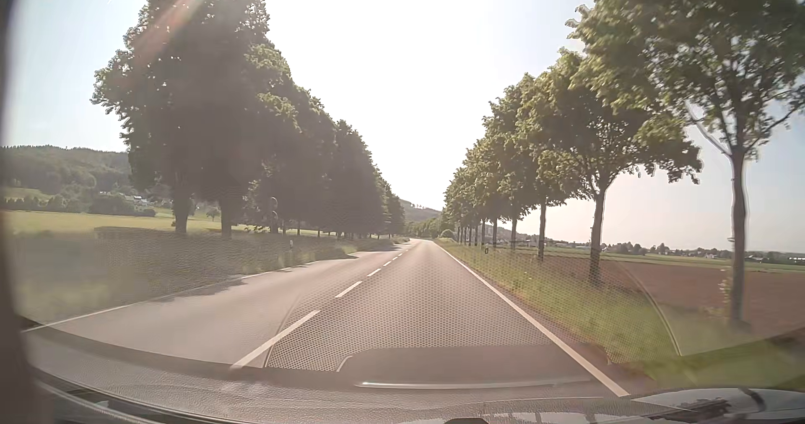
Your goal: Follow the waypoints while adhering to traffic rules and regulations
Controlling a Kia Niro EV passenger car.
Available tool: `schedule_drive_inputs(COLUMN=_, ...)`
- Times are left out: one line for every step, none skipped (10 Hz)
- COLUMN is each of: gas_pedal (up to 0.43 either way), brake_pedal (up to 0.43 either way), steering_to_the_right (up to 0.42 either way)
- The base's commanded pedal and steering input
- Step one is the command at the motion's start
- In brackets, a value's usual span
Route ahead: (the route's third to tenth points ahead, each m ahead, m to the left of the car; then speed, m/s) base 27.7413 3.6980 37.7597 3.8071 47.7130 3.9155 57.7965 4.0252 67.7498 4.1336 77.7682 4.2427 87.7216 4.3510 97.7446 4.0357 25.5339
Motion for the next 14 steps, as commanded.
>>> schedule_drive_inputs(gas_pedal=0.331, brake_pedal=0.0, steering_to_the_right=0.002)
schedule_drive_inputs(gas_pedal=0.331, brake_pedal=0.0, steering_to_the_right=0.002)
schedule_drive_inputs(gas_pedal=0.331, brake_pedal=0.0, steering_to_the_right=0.002)
schedule_drive_inputs(gas_pedal=0.331, brake_pedal=0.0, steering_to_the_right=0.002)
schedule_drive_inputs(gas_pedal=0.319, brake_pedal=0.0, steering_to_the_right=0.002)
schedule_drive_inputs(gas_pedal=0.319, brake_pedal=0.0, steering_to_the_right=0.002)
schedule_drive_inputs(gas_pedal=0.319, brake_pedal=0.0, steering_to_the_right=0.002)
schedule_drive_inputs(gas_pedal=0.311, brake_pedal=0.0, steering_to_the_right=0.002)
schedule_drive_inputs(gas_pedal=0.311, brake_pedal=0.0, steering_to_the_right=0.002)
schedule_drive_inputs(gas_pedal=0.311, brake_pedal=0.0, steering_to_the_right=0.002)
schedule_drive_inputs(gas_pedal=0.311, brake_pedal=0.0, steering_to_the_right=0.002)
schedule_drive_inputs(gas_pedal=0.311, brake_pedal=0.0, steering_to_the_right=0.002)
schedule_drive_inputs(gas_pedal=0.311, brake_pedal=0.0, steering_to_the_right=0.002)
schedule_drive_inputs(gas_pedal=0.311, brake_pedal=0.0, steering_to_the_right=0.002)
